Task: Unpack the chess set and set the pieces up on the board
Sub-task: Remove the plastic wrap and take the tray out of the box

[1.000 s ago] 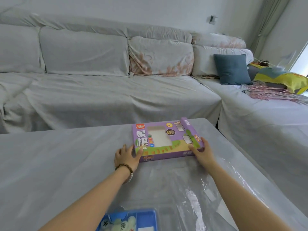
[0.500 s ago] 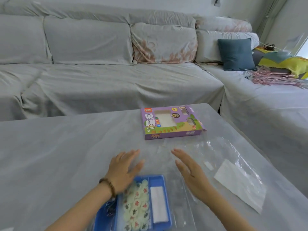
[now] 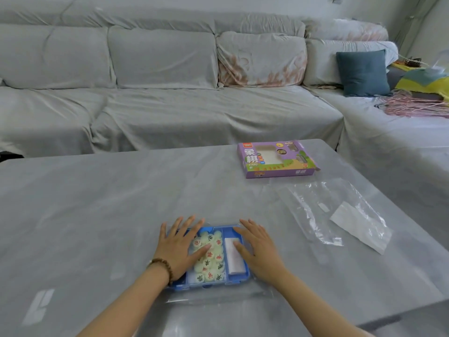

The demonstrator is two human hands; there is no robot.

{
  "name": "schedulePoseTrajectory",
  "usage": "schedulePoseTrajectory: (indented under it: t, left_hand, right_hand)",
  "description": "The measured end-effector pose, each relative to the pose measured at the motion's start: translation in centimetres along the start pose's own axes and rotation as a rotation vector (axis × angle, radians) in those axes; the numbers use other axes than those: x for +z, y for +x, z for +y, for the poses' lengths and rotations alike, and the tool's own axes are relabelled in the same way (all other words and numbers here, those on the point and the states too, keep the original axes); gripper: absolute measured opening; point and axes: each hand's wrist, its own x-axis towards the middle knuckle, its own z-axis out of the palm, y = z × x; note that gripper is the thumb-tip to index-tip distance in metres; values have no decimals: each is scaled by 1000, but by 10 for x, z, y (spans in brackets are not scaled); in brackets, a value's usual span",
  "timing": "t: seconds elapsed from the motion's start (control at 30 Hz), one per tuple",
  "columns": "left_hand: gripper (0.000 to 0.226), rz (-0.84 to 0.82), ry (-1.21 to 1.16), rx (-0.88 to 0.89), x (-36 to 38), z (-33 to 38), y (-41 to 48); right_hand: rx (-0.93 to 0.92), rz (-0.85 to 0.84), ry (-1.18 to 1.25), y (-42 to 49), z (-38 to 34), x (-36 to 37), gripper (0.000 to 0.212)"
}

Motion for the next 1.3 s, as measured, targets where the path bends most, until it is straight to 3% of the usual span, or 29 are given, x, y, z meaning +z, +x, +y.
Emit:
schedulePoseTrajectory:
  t: [0.1, 0.23, 0.4, 0.6, 0.7, 0.93, 1.07, 1.17, 1.3]
  left_hand:
    - [110, 43, -71, -56, -3, -30, -23]
    - [90, 124, -206, -207, -2, -57, -62]
    - [68, 177, -553, -240, 4, -63, -89]
    - [64, 195, -509, -284, 7, -60, -85]
    - [64, 201, -486, -307, 7, -58, -85]
    - [69, 312, -517, -260, 6, -55, -85]
    - [68, 338, -704, -224, 2, -55, -87]
    - [76, 277, -774, -176, 6, -62, -83]
    - [57, 277, -1070, -192, -10, -57, -80]
  right_hand:
    - [-27, 0, -46, 3, -29, 18, 52]
    - [-131, -52, -141, 8, -65, 33, 70]
    - [-176, -127, -139, 35, -103, 45, 48]
    - [-90, -150, -328, 61, -130, 40, 48]
    - [-38, -219, -249, 64, -135, 37, 54]
    - [-7, -174, 20, 60, -130, 20, 34]
    - [-77, -255, 87, 61, -127, 3, 29]
    - [-70, -312, 279, 60, -121, -12, 26]
    - [-13, -290, 495, 61, -121, -24, 27]
